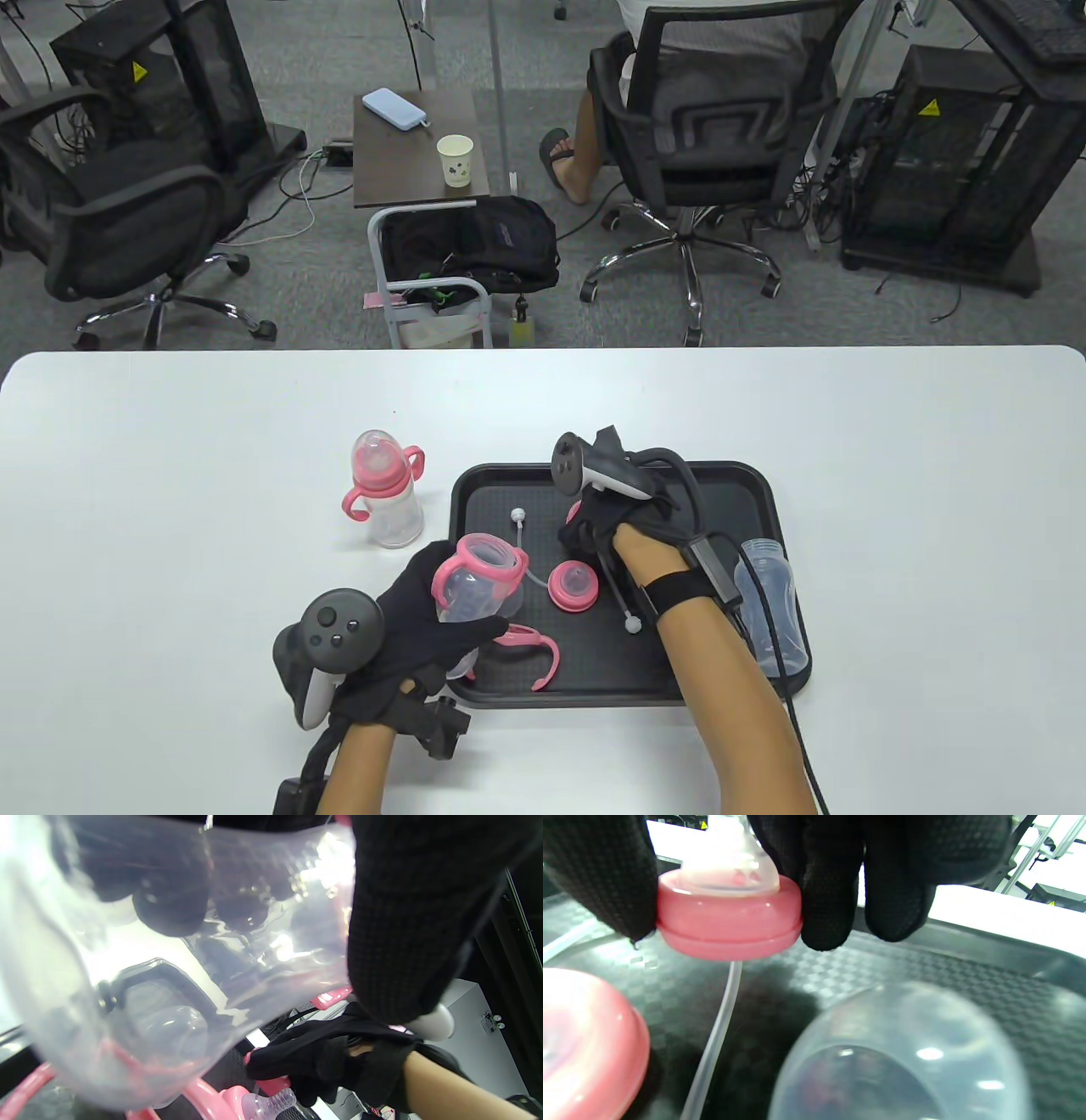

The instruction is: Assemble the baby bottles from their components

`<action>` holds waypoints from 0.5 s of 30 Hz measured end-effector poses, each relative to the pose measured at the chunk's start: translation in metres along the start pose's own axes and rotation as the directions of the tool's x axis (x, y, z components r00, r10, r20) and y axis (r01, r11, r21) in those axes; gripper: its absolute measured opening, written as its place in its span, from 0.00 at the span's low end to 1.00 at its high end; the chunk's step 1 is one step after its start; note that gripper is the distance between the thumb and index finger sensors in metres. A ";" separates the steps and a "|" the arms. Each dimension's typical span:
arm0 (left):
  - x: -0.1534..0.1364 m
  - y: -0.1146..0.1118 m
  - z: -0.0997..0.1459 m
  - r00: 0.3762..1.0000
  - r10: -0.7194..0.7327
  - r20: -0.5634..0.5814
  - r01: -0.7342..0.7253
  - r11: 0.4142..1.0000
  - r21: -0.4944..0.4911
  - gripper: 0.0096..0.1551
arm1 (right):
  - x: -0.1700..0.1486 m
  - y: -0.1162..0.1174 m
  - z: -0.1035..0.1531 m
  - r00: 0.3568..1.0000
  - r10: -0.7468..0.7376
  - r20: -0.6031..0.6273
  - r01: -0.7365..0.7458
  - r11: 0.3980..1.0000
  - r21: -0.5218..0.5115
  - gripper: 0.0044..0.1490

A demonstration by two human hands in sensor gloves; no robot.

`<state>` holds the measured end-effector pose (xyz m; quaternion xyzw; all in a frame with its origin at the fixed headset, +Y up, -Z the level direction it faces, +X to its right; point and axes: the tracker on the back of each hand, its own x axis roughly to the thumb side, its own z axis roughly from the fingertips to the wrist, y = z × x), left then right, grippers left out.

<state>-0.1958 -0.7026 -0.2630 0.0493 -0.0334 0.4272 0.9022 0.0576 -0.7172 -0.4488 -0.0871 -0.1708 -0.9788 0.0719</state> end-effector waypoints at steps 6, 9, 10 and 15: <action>0.001 -0.003 0.000 1.000 -0.015 0.008 0.015 1.000 -0.009 0.64 | -0.024 -0.025 0.033 0.999 -0.031 0.009 0.031 0.999 -0.034 0.55; 0.002 -0.003 0.000 1.000 -0.019 0.009 0.019 1.000 -0.015 0.64 | -0.034 -0.034 0.052 0.998 -0.060 0.006 0.060 0.997 -0.049 0.55; 0.002 -0.004 0.000 1.000 -0.023 0.012 0.023 1.000 -0.017 0.64 | -0.039 -0.037 0.061 0.997 -0.075 0.011 0.075 0.996 -0.050 0.55; 0.006 -0.006 0.001 0.999 -0.035 0.026 0.036 0.999 -0.025 0.64 | -0.050 -0.043 0.091 0.994 -0.105 0.034 0.107 0.993 -0.055 0.55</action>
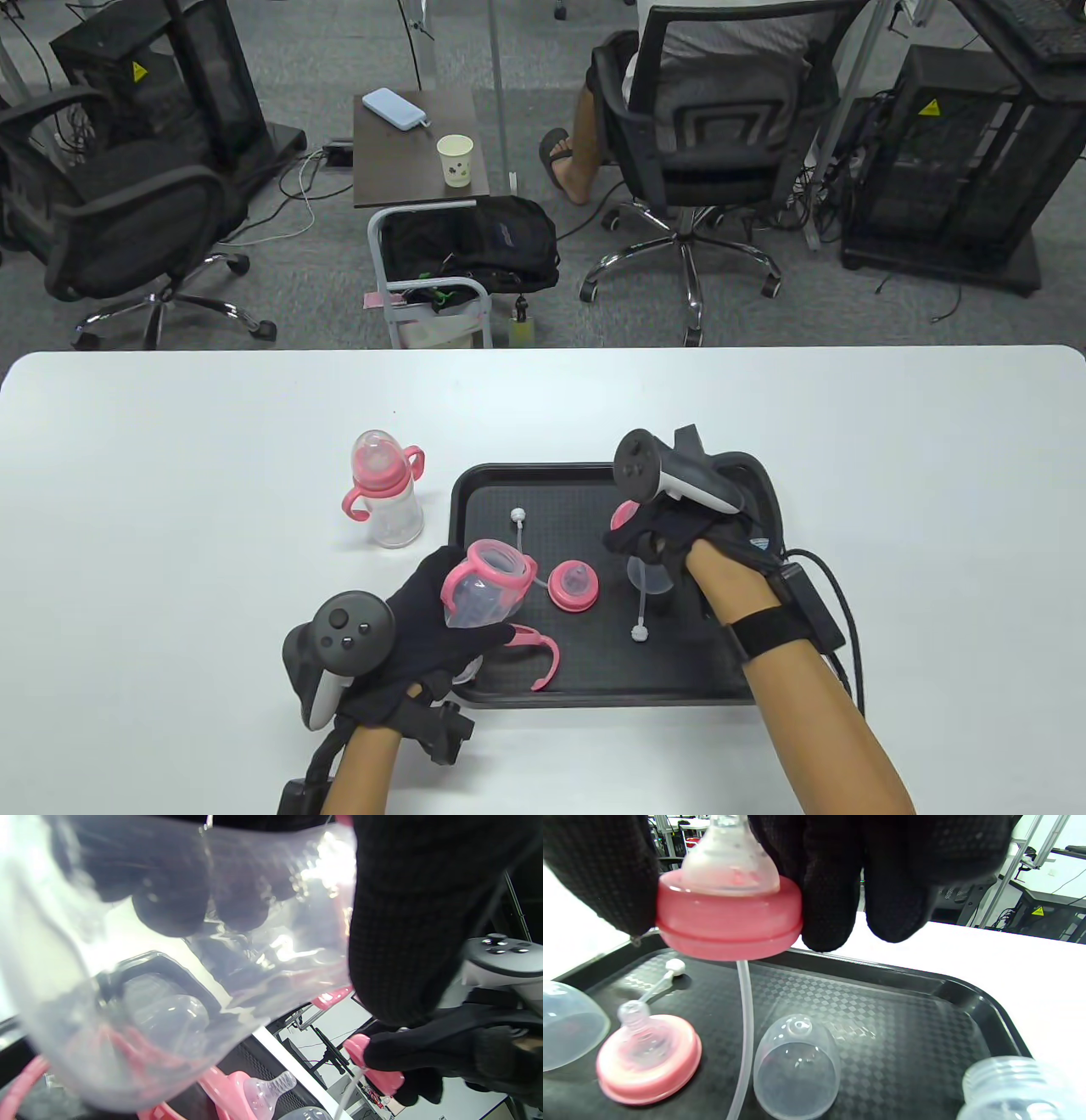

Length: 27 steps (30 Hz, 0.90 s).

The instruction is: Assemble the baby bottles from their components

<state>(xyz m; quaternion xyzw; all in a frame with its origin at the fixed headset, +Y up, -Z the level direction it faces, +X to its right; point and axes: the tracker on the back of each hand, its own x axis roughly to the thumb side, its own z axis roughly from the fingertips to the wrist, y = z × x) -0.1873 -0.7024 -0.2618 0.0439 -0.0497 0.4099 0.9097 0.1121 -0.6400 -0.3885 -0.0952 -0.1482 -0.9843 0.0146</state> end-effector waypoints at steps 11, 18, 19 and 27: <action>0.007 -0.006 0.002 0.999 -0.021 0.037 0.022 0.999 -0.044 0.64 | -0.014 -0.010 0.055 0.985 -0.097 0.141 0.109 0.991 -0.078 0.55; 0.008 -0.011 0.001 0.998 -0.040 0.054 0.044 0.996 -0.073 0.64 | -0.018 -0.039 0.082 0.966 -0.159 0.203 0.192 0.969 -0.157 0.55; 0.009 -0.012 0.001 0.998 -0.045 0.052 0.048 0.996 -0.075 0.64 | -0.019 -0.043 0.084 0.965 -0.156 0.211 0.193 0.966 -0.171 0.55; 0.012 -0.019 0.001 0.994 -0.074 0.075 0.082 0.991 -0.109 0.64 | -0.010 -0.080 0.113 0.942 -0.151 0.299 0.228 0.943 -0.242 0.55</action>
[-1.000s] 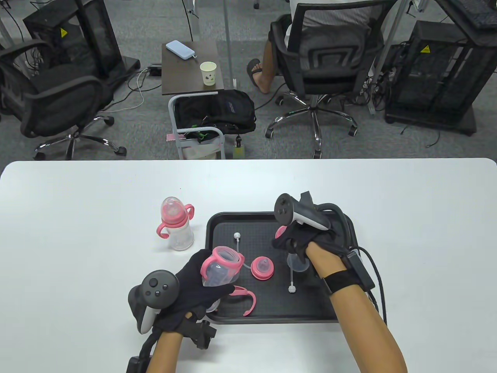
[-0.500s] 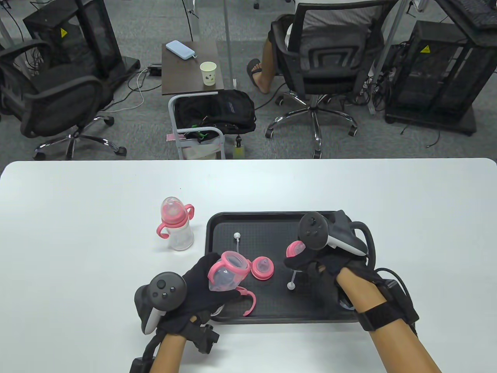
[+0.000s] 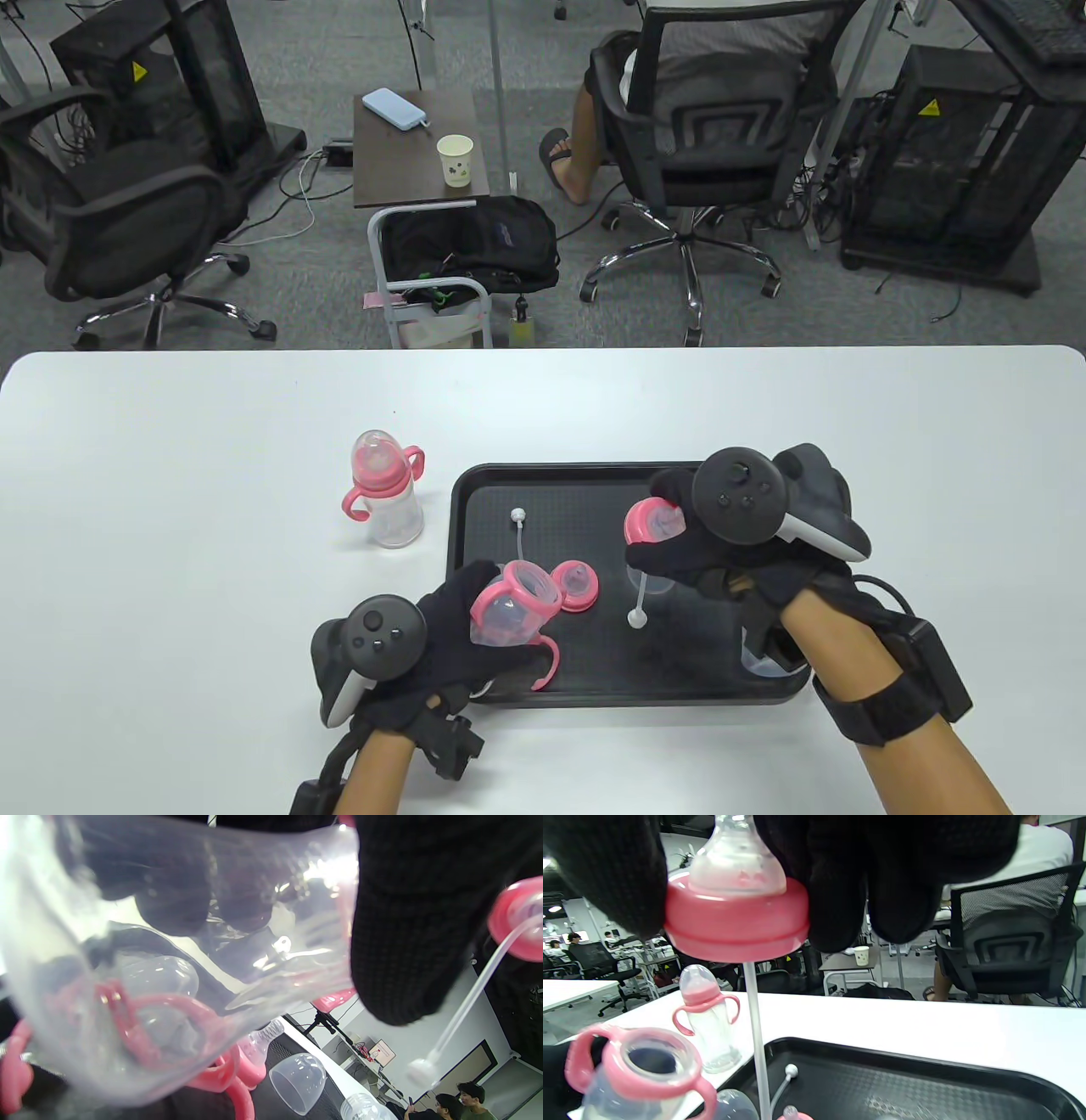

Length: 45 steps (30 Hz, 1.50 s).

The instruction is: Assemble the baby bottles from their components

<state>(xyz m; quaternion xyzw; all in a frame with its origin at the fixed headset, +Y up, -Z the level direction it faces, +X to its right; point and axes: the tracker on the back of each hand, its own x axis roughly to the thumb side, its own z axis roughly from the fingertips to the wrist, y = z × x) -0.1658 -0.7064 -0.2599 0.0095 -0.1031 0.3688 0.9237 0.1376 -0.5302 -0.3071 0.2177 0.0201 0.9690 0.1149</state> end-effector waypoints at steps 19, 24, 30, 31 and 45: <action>0.003 -0.005 -0.001 1.000 -0.021 0.020 0.022 0.999 -0.045 0.63 | 0.069 -0.023 -0.002 0.985 0.024 0.169 -0.011 0.997 -0.076 0.55; 0.005 -0.006 -0.001 0.999 -0.001 0.053 0.004 0.999 -0.054 0.63 | 0.077 -0.014 -0.005 0.981 0.033 0.193 -0.022 0.998 -0.058 0.55; 0.005 -0.009 -0.002 0.999 -0.036 0.039 0.039 0.997 -0.063 0.63 | 0.080 -0.016 -0.006 0.981 0.009 0.196 -0.001 0.999 -0.037 0.55; 0.004 -0.009 -0.002 0.999 -0.037 0.037 0.040 0.997 -0.064 0.63 | 0.080 -0.016 -0.006 0.980 0.010 0.198 -0.002 0.999 -0.039 0.55; 0.004 -0.008 -0.001 0.988 0.090 0.127 -0.084 0.995 -0.052 0.63 | 0.074 0.020 -0.011 0.975 0.008 0.224 -0.027 0.996 0.081 0.55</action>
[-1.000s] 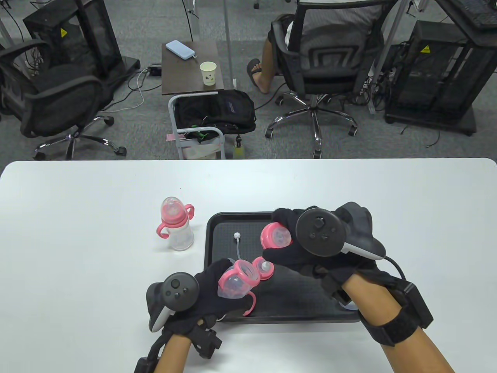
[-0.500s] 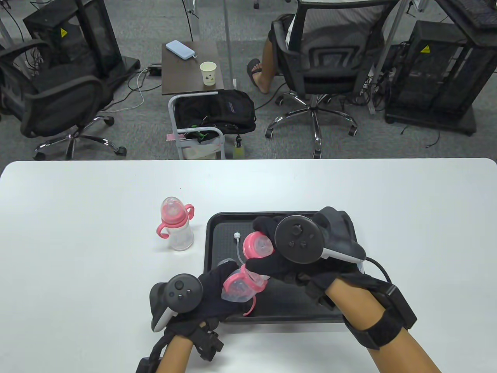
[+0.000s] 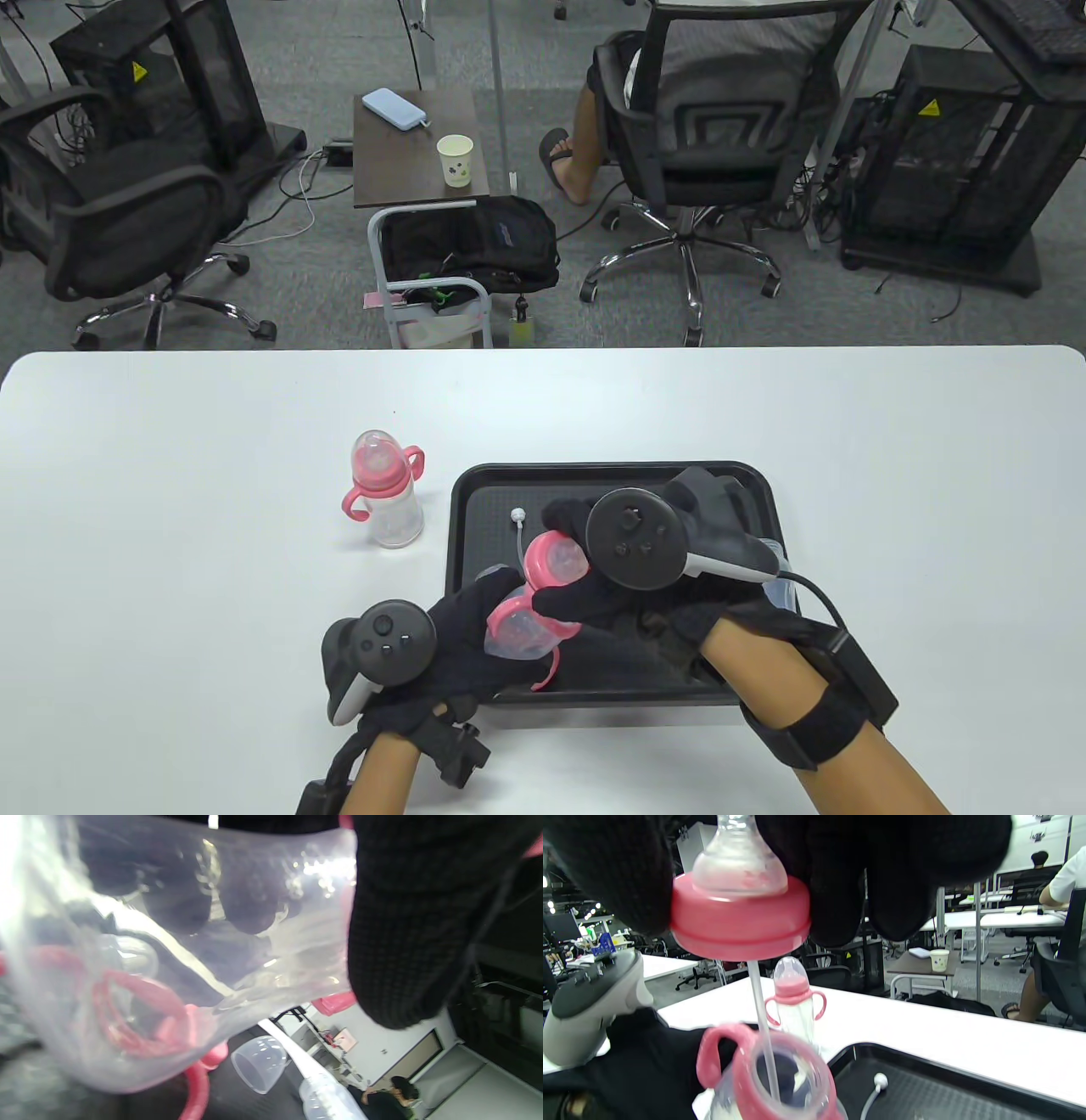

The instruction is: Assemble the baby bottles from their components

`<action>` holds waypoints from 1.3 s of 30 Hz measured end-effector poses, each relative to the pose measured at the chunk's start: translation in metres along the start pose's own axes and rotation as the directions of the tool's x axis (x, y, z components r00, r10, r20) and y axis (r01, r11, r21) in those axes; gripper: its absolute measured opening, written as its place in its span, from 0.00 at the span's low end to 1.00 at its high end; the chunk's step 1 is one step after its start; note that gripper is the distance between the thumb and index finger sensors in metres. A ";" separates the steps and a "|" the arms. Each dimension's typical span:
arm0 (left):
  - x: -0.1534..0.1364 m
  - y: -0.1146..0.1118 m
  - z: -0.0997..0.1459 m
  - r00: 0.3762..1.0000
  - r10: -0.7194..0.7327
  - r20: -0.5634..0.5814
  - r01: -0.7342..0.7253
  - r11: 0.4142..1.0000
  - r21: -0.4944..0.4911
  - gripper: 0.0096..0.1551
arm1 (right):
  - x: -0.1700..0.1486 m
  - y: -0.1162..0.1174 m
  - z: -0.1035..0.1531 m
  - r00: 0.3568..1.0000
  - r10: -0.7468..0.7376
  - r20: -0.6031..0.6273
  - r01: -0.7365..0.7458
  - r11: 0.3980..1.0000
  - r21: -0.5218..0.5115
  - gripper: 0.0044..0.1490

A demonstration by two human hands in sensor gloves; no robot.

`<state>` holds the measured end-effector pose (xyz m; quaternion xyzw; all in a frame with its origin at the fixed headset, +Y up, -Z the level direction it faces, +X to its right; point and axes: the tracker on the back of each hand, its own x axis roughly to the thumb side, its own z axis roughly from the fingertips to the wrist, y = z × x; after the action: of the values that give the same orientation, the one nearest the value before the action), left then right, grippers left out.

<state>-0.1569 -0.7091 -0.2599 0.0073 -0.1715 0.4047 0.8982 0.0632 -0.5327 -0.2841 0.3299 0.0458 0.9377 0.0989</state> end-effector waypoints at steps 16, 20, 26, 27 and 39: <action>0.003 -0.005 -0.002 0.993 0.082 0.086 -0.075 0.994 -0.083 0.63 | -0.042 0.056 0.002 0.974 -0.212 0.084 0.195 0.965 0.173 0.54; 0.003 -0.007 -0.003 0.994 0.068 0.080 -0.059 0.993 -0.101 0.63 | -0.046 0.063 0.003 0.970 -0.227 0.089 0.209 0.962 0.175 0.54; 0.002 -0.009 -0.004 0.995 0.061 0.073 -0.052 0.991 -0.122 0.63 | -0.049 0.069 0.002 0.961 -0.261 0.094 0.240 0.952 0.193 0.54; 0.002 -0.009 -0.004 0.996 0.049 0.070 -0.040 0.991 -0.128 0.63 | -0.049 0.070 0.002 0.959 -0.268 0.091 0.246 0.949 0.198 0.54; 0.006 -0.009 -0.003 0.993 0.061 0.099 -0.051 0.994 -0.101 0.62 | -0.058 0.074 0.005 0.958 -0.285 -0.030 0.286 0.949 0.129 0.56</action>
<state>-0.1456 -0.7109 -0.2598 -0.0209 -0.2371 0.4198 0.8759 0.0987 -0.6177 -0.3041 0.3203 0.1555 0.9103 0.2111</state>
